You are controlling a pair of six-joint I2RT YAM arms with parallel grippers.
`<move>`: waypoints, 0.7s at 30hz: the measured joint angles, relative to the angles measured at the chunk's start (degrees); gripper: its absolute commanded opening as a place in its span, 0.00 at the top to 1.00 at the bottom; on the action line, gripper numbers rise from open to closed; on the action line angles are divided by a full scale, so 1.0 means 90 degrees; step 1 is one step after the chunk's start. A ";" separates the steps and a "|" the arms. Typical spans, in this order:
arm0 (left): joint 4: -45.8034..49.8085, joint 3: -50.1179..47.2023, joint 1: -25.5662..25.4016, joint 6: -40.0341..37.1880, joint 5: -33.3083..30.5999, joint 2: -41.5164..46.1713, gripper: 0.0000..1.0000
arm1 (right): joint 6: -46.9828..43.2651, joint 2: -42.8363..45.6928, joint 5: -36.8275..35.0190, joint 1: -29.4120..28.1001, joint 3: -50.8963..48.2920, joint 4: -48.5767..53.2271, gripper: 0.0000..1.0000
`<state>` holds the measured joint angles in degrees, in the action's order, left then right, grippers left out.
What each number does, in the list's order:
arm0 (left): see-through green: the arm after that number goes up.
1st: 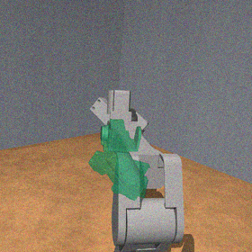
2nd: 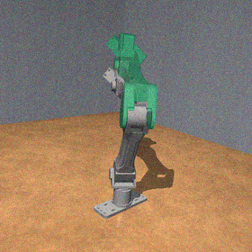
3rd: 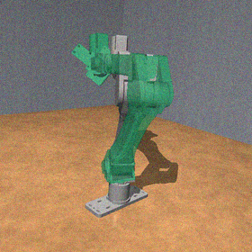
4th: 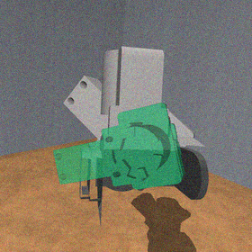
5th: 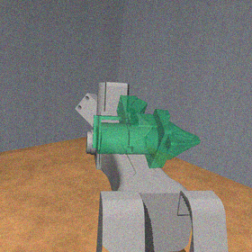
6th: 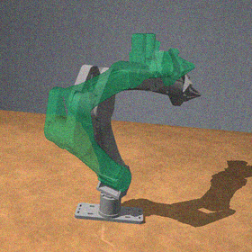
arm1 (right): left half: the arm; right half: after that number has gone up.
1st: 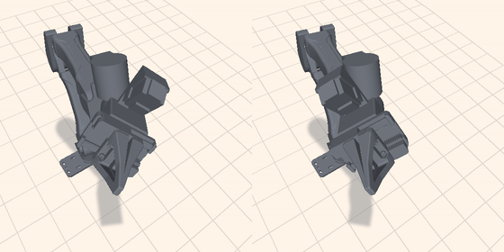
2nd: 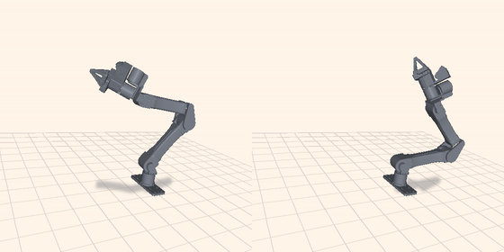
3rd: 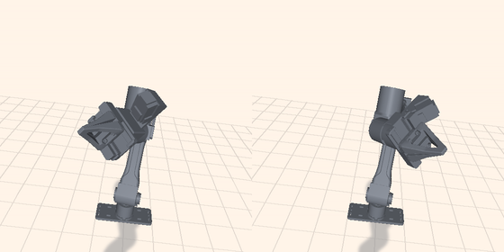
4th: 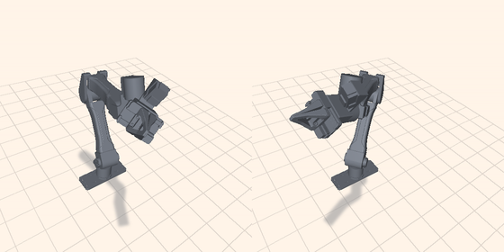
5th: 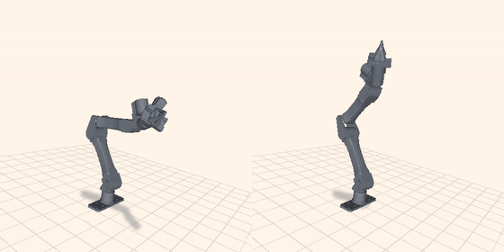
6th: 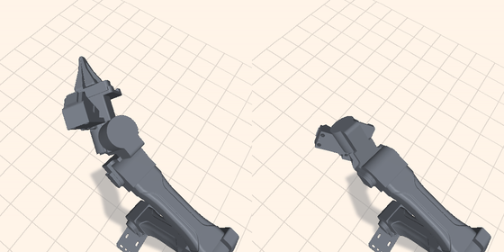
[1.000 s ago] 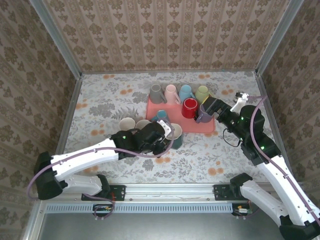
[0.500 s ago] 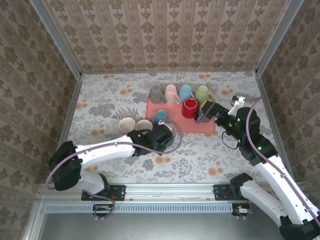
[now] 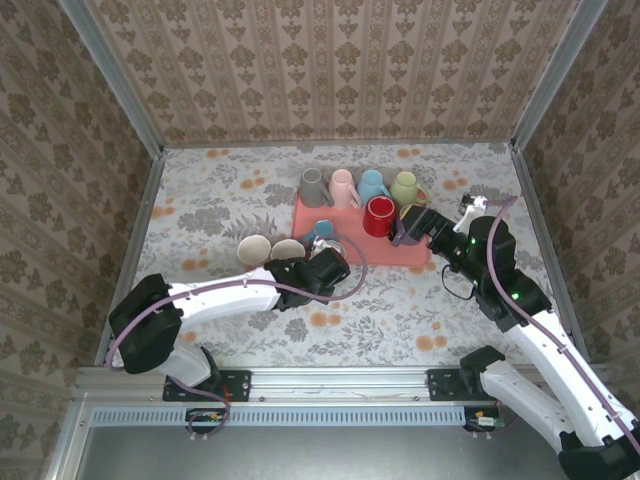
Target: Turn the mug right side up
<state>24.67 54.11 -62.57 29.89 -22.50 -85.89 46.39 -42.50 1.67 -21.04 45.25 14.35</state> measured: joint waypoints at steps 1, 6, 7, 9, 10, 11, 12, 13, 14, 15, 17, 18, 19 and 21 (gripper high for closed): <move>0.0000 0.0000 0.0000 0.0022 0.0000 0.0000 0.93 | 0.0000 -0.0005 0.0000 0.0000 -0.0002 0.0000 0.05; 0.0022 0.0000 0.0000 0.0100 -0.0002 0.0000 0.93 | 0.0000 -0.0022 0.0000 0.0000 0.0000 -0.0010 0.05; 0.0024 0.0000 0.0000 0.0129 -0.0005 0.0000 0.93 | 0.0000 -0.0034 0.0000 0.0000 0.0000 -0.0024 0.05; 0.0027 -0.0002 0.0000 0.0182 -0.0007 0.0005 0.93 | 0.0000 -0.0061 0.0000 0.0000 0.0000 -0.0051 0.04; 0.0024 -0.0005 0.0000 0.0211 -0.0007 0.0012 0.93 | 0.0000 -0.0070 0.0000 0.0000 -0.0002 -0.0051 0.05; 0.0027 -0.0010 0.0000 0.0233 -0.0007 0.0017 0.93 | 0.0000 -0.0083 0.0000 -0.0002 -0.0002 -0.0049 0.05; 0.0027 -0.0012 0.0000 0.0253 -0.0010 0.0022 0.93 | 0.0002 -0.0092 0.0000 0.0000 -0.0002 -0.0051 0.05; 0.0027 -0.0017 0.0000 0.0267 -0.0010 0.0027 0.93 | 0.0002 -0.0102 0.0000 0.0000 -0.0002 -0.0053 0.05; 0.0034 -0.0017 0.0005 0.0284 -0.0015 0.0027 0.92 | 0.0005 -0.0114 0.0000 0.0000 -0.0002 -0.0061 0.05; 0.0039 -0.0017 0.0005 0.0299 -0.0017 0.0027 0.92 | 0.0007 -0.0131 0.0002 0.0000 -0.0002 -0.0070 0.05; 0.0049 -0.0017 0.0005 0.0313 -0.0032 0.0027 0.92 | 0.0024 -0.0172 0.0002 -0.0002 -0.0002 -0.0100 0.05; 0.0053 -0.0017 0.0005 0.0325 -0.0036 0.0027 0.92 | 0.0027 -0.0187 0.0002 0.0000 -0.0002 -0.0097 0.05; 0.0066 -0.0017 0.0005 0.0333 -0.0046 0.0027 0.92 | 0.0029 -0.0194 0.0002 0.0000 -0.0002 -0.0100 0.05; 0.0075 -0.0017 0.0005 0.0350 -0.0056 0.0039 0.94 | 0.0029 -0.0197 0.0002 0.0000 -0.0002 -0.0097 0.05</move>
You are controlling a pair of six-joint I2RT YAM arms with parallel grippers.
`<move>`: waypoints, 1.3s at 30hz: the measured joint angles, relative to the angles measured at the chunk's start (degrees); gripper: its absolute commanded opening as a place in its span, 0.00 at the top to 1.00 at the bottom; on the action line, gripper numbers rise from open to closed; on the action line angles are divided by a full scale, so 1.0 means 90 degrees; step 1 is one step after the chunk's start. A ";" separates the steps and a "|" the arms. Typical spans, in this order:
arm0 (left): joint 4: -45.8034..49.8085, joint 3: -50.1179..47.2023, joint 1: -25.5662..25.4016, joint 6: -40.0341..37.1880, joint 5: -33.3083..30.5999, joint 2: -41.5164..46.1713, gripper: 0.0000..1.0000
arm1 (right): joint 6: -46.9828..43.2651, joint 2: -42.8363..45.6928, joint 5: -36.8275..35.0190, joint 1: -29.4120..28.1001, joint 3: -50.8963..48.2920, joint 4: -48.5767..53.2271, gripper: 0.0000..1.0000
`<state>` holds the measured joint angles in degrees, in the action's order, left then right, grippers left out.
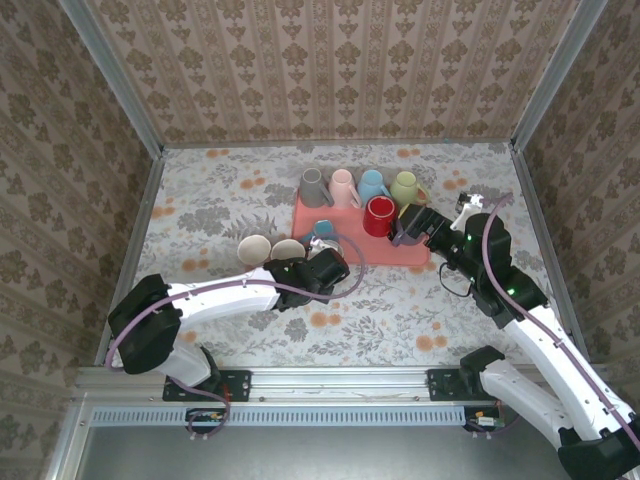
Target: Turn the mug right side up
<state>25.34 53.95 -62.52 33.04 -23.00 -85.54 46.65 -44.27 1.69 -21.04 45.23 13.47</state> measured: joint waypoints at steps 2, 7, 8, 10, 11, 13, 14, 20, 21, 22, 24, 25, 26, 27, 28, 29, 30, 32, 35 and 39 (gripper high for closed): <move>0.0039 -0.0005 0.0000 0.0005 -0.0032 0.0012 0.95 | 0.0000 0.0000 0.0000 0.0000 0.0000 0.0000 0.05; 0.0085 -0.0053 0.0000 0.0051 -0.0104 0.0061 0.96 | 0.0000 0.0000 0.0002 0.0000 0.0000 0.0000 0.05; 0.0104 -0.0063 0.0000 0.0051 -0.0124 0.0063 0.96 | 0.0000 0.0000 0.0000 0.0000 0.0000 -0.0002 0.05; 0.0112 -0.0073 0.0000 0.0051 -0.0143 0.0073 0.96 | -0.0002 0.0000 0.0002 0.0000 0.0000 -0.0002 0.05; 0.0114 -0.0075 0.0000 0.0051 -0.0146 0.0075 0.95 | 0.0000 0.0000 0.0002 0.0000 0.0000 -0.0002 0.05; 0.0114 -0.0075 0.0000 0.0051 -0.0148 0.0075 0.92 | -0.0002 0.0000 0.0002 0.0000 0.0000 -0.0002 0.05; 0.0114 -0.0075 0.0000 0.0051 -0.0148 0.0075 0.88 | 0.0000 0.0000 0.0002 0.0000 -0.0002 -0.0002 0.05; 0.0107 -0.0083 0.0000 0.0051 -0.0151 0.0078 0.76 | -0.0002 0.0000 0.0002 0.0000 -0.0061 -0.0027 0.05; 0.0097 -0.0102 0.0000 0.0051 -0.0155 0.0087 0.74 | -0.0002 0.0000 0.0002 0.0000 -0.0090 -0.0039 0.05; 0.0104 -0.0124 0.0000 0.0063 -0.0189 0.0100 0.73 | -0.0002 0.0000 0.0002 0.0000 -0.0114 -0.0046 0.04; 0.0129 -0.0189 0.0032 0.0073 -0.0253 0.0146 0.72 | -0.0002 0.0000 0.0002 0.0000 -0.0153 -0.0049 0.04; 0.0146 -0.0214 0.0046 0.0073 -0.0274 0.0180 0.71 | -0.0002 0.0000 0.0005 -0.0002 -0.0168 -0.0049 0.05; 0.0160 -0.0226 0.0049 0.0070 -0.0294 0.0211 0.70 | 0.0000 0.0000 0.0005 0.0000 -0.0180 -0.0049 0.04; 0.0163 -0.0226 0.0046 0.0070 -0.0323 0.0228 0.70 | 0.0000 0.0000 0.0005 0.0000 -0.0182 -0.0049 0.04; 0.0165 -0.0226 0.0027 0.0066 -0.0374 0.0274 0.69 | 0.0000 0.0000 0.0007 0.0000 -0.0182 -0.0051 0.04; 0.0187 -0.0226 -0.0010 0.0056 -0.0427 0.0333 0.69 | 0.0000 0.0000 0.0019 0.0000 -0.0182 -0.0053 0.04; 0.0199 -0.0226 -0.0041 0.0044 -0.0457 0.0391 0.69 | 0.0000 0.0000 0.0024 -0.0002 -0.0182 -0.0056 0.04; 0.0260 -0.0214 -0.0109 0.0019 -0.0527 0.0578 0.69 | 0.0000 0.0000 0.0029 0.0000 -0.0182 -0.0061 0.04; 0.0325 -0.0136 -0.0172 -0.0039 -0.0595 0.0865 0.69 | 0.0000 0.0000 0.0041 0.0000 -0.0182 -0.0068 0.04; 0.0459 0.0044 -0.0170 -0.0211 -0.0568 0.1236 0.67 | -0.0012 0.0000 0.0061 0.0000 -0.0182 -0.0073 0.04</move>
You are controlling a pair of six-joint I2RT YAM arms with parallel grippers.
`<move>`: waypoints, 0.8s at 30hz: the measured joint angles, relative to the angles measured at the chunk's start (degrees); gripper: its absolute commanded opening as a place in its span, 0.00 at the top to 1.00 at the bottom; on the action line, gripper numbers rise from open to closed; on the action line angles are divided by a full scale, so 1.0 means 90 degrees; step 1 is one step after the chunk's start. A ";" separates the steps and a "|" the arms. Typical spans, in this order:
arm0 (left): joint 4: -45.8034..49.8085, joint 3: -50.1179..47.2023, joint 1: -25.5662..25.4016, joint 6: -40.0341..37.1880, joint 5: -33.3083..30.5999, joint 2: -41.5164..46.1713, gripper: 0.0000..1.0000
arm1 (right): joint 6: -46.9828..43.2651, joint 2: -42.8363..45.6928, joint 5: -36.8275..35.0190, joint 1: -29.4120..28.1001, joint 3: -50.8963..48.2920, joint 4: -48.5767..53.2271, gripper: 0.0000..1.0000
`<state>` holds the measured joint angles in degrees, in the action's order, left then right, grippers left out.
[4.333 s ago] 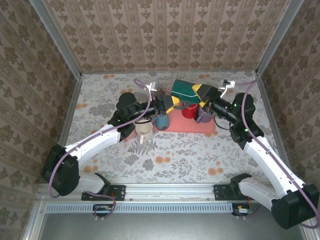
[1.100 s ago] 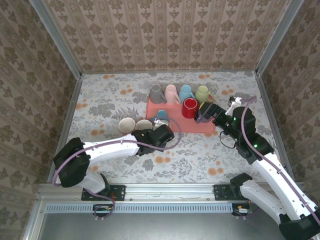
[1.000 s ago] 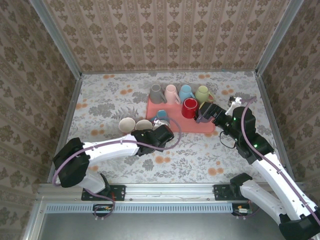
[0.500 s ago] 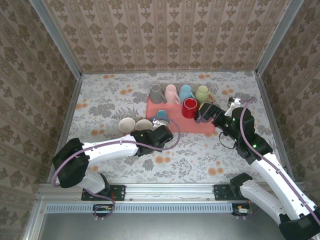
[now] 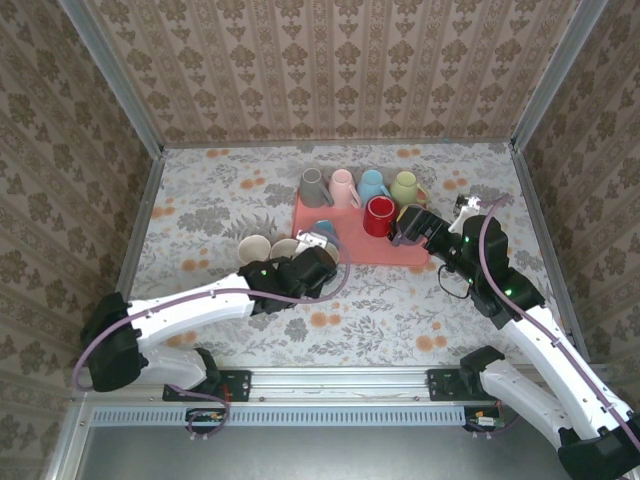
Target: Turn the mug right side up
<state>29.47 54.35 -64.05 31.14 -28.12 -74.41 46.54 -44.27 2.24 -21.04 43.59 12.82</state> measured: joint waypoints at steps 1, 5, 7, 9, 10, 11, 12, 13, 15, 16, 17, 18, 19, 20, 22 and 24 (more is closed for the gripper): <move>0.0097 0.0092 0.0000 -0.0109 0.0032 0.0097 0.67 | -0.0019 -0.0005 0.0024 0.0000 0.0000 -0.0002 0.03; 0.0432 0.0617 0.0153 -0.0651 0.0226 0.0466 0.62 | -0.0221 -0.0248 0.0202 0.0000 0.0124 0.0056 0.03; 0.0503 0.0852 0.0486 -0.0928 0.0471 0.0675 0.60 | -0.0362 -0.0508 0.0333 -0.0002 0.0313 0.0138 0.04; 0.0512 0.0986 0.1044 -0.1146 0.0792 0.0882 0.58 | -0.0493 -0.0797 0.0503 -0.0002 0.0554 0.0255 0.04; 0.0512 0.1015 0.1409 -0.1234 0.0974 0.0981 0.57 | -0.0556 -0.0945 0.0602 -0.0002 0.0673 0.0291 0.05; 0.0515 0.1020 0.1778 -0.1302 0.1168 0.1061 0.57 | -0.0648 -0.1103 0.0697 -0.0019 0.0801 0.0333 0.05; 0.0534 0.1020 0.2072 -0.1358 0.1314 0.1112 0.57 | -0.0729 -0.1251 0.0777 -0.0068 0.0923 0.0393 0.05; 0.0546 0.1020 0.2314 -0.1438 0.1394 0.1144 0.57 | -0.0855 -0.1464 0.0809 -0.0155 0.1122 0.0534 0.05; 0.0576 0.1020 0.2504 -0.1600 0.1445 0.1156 0.56 | -0.1105 -0.1940 0.0823 -0.0425 0.1545 0.0828 0.05; 0.0605 0.1020 0.2509 -0.1673 0.1474 0.1156 0.56 | -0.1241 -0.2239 0.0818 -0.0614 0.1809 0.0996 0.05; 0.0641 0.1025 0.2506 -0.1746 0.1496 0.1158 0.55 | -0.1367 -0.2552 0.0799 -0.0801 0.2091 0.1168 0.05; 0.0690 0.1035 0.2501 -0.1787 0.1528 0.1158 0.55 | -0.1479 -0.2803 0.0794 -0.0945 0.2288 0.1260 0.05; 0.0731 0.1049 0.2501 -0.1831 0.1542 0.1175 0.55 | -0.1574 -0.3094 0.0755 -0.1122 0.2538 0.1435 0.05; 0.0750 0.1052 0.2501 -0.1865 0.1549 0.1214 0.55 | -0.1664 -0.3378 0.0690 -0.1273 0.2769 0.1598 0.06; 0.0755 0.1042 0.2501 -0.1923 0.1530 0.1362 0.54 | -0.1705 -0.3937 0.0469 -0.1523 0.3201 0.1911 0.06; 0.0624 0.0920 0.2501 -0.1970 0.1474 0.1613 0.54 | -0.1579 -0.4551 0.0163 -0.1727 0.3689 0.2280 0.07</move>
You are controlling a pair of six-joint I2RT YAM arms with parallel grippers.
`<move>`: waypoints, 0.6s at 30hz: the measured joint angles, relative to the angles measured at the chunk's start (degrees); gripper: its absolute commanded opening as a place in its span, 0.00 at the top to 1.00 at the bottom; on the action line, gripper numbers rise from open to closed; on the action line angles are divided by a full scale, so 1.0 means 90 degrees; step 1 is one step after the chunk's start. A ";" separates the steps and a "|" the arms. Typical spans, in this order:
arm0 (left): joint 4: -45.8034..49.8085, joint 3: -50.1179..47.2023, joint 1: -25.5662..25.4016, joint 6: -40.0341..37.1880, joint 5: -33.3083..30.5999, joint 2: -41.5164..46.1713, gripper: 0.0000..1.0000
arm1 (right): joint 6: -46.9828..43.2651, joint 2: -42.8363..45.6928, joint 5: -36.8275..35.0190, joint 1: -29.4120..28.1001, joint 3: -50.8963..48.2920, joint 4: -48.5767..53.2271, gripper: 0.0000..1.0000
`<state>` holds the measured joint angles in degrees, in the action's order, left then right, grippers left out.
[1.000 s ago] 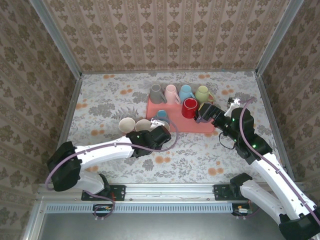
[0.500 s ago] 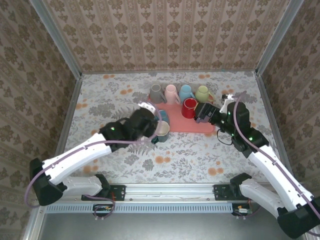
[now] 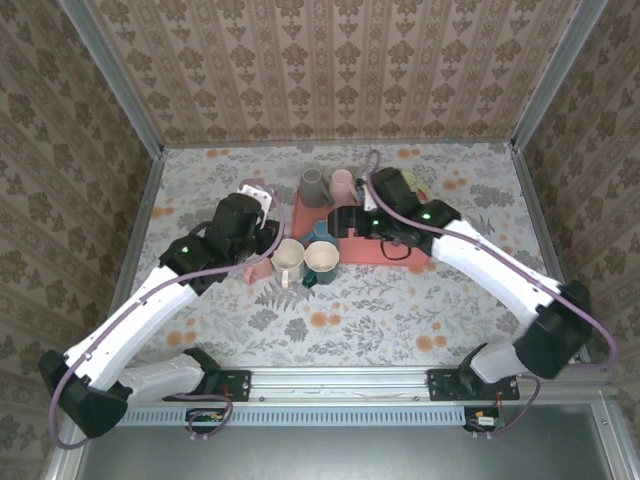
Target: Turn the mug right side up
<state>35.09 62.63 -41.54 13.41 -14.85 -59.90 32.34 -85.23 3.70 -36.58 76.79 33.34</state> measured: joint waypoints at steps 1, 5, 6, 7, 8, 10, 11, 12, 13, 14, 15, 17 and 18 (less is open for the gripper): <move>-0.0107 -0.0136 0.0000 -0.0022 -0.0049 0.0180 0.54 | 0.0126 -0.0311 -0.0126 -0.0080 0.0265 0.0199 0.08; -0.0296 -0.0571 0.0000 -0.0046 -0.0248 0.0726 0.54 | 0.0614 -0.1525 -0.0719 -0.0350 0.1426 0.1015 0.04; -0.0330 -0.0619 0.0000 -0.0046 -0.0277 0.0789 0.54 | 0.0702 -0.1746 -0.0860 -0.0398 0.1671 0.1188 0.03; -0.0393 -0.0675 0.0000 -0.0046 -0.0287 0.0852 0.54 | 0.0797 -0.2011 -0.1035 -0.0452 0.2008 0.1428 0.02; -0.0478 -0.0729 0.0000 -0.0049 -0.0294 0.0913 0.54 | 0.0889 -0.2268 -0.1175 -0.0493 0.2344 0.1651 0.01; -0.0566 -0.0787 0.0000 -0.0049 -0.0306 0.1010 0.54 | 0.1015 -0.2752 -0.1384 -0.0542 0.3028 0.2098 0.00; -0.0595 -0.0801 0.0000 -0.0049 -0.0308 0.1059 0.54 | 0.1078 -0.2997 -0.1450 -0.0559 0.3373 0.2307 0.00; -0.0648 -0.0821 0.0000 -0.0053 -0.0316 0.1112 0.54 | 0.1122 -0.3213 -0.1496 -0.0568 0.3643 0.2450 0.00; -0.0680 -0.0833 -0.0002 -0.0063 -0.0323 0.1156 0.54 | 0.1154 -0.3364 -0.1513 -0.0568 0.3818 0.2550 0.00; -0.0704 -0.0838 -0.0005 -0.0068 -0.0325 0.1207 0.54 | 0.1212 -0.3521 -0.1520 -0.0568 0.3980 0.2667 0.00; -0.0731 -0.0838 -0.0005 -0.0068 -0.0325 0.1241 0.54 | 0.1260 -0.3662 -0.1518 -0.0568 0.4097 0.2766 0.00; -0.0799 -0.0838 -0.0005 -0.0070 -0.0323 0.1297 0.54 | 0.1324 -0.3903 -0.1518 -0.0568 0.4301 0.2951 0.00; -0.0833 -0.0840 -0.0005 -0.0070 -0.0323 0.1319 0.55 | 0.1377 -0.4044 -0.1520 -0.0568 0.4427 0.3050 0.00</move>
<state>27.59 55.07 -41.58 12.78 -17.76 -48.03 44.73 -121.62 -9.98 -41.69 116.64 60.80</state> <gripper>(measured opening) 0.457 0.999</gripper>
